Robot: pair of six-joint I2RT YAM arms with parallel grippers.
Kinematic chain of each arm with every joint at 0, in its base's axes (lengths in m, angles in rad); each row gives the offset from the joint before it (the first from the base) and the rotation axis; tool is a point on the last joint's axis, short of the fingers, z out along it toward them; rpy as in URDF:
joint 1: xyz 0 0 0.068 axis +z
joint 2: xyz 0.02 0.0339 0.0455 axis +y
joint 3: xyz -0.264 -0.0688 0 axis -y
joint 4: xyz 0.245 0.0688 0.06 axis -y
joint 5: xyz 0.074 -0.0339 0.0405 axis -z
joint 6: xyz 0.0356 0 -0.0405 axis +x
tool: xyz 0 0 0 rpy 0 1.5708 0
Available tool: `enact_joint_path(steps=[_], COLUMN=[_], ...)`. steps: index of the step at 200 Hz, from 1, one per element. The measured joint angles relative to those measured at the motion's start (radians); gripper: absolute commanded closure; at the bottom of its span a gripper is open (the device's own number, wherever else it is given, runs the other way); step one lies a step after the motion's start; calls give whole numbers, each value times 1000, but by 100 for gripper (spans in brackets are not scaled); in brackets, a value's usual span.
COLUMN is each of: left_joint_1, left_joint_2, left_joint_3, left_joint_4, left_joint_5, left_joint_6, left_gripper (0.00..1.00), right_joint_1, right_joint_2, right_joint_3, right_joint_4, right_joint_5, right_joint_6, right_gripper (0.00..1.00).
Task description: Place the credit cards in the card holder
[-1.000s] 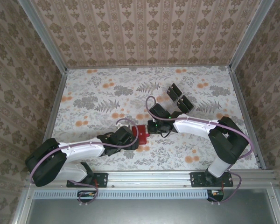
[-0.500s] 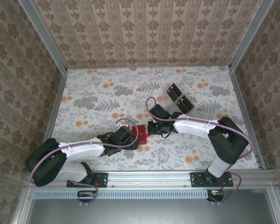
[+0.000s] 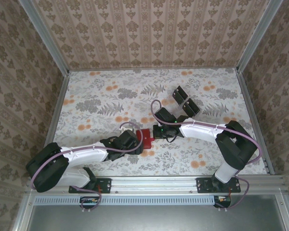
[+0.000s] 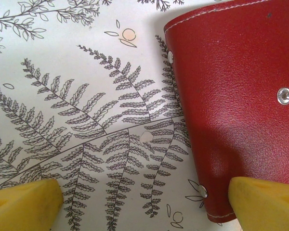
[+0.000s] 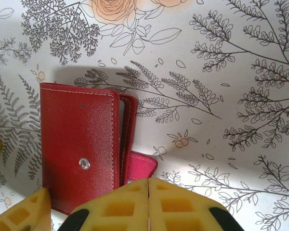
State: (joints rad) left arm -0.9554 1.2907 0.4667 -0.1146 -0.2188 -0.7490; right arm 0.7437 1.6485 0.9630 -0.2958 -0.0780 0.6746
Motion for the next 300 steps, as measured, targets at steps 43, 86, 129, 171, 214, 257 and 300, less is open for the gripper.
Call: enact_joint_path(steps=[43, 86, 129, 171, 214, 257, 300], left_joint_1=[0, -1, -1, -1, -1, -3, -6], left_joint_2=[4, 8, 13, 17, 17, 18, 18], left_joint_3=[0, 1, 5, 5, 5, 5, 5], left_joint_4=[3, 4, 2, 3, 3, 3, 4], left_joint_5=[-3, -6, -7, -7, -8, -10, -14], left_joint_6=[0, 0, 0, 0, 0, 0, 0], left_gripper=[0, 0, 0, 0, 0, 0, 0], right_joint_1=[0, 0, 0, 2, 3, 4, 8], right_joint_2=[0, 0, 15, 63, 82, 87, 108], right_joint_3=[-5, -5, -5, -5, -5, -5, -5], right_joint_4=[6, 54, 122, 174, 195, 209, 219], right_joint_5=[-19, -81, -148, -187, -200, -211, -219], right_joint_6=[5, 21, 57, 85, 92, 98, 110], right_gripper=[100, 100, 100, 100, 100, 100, 100])
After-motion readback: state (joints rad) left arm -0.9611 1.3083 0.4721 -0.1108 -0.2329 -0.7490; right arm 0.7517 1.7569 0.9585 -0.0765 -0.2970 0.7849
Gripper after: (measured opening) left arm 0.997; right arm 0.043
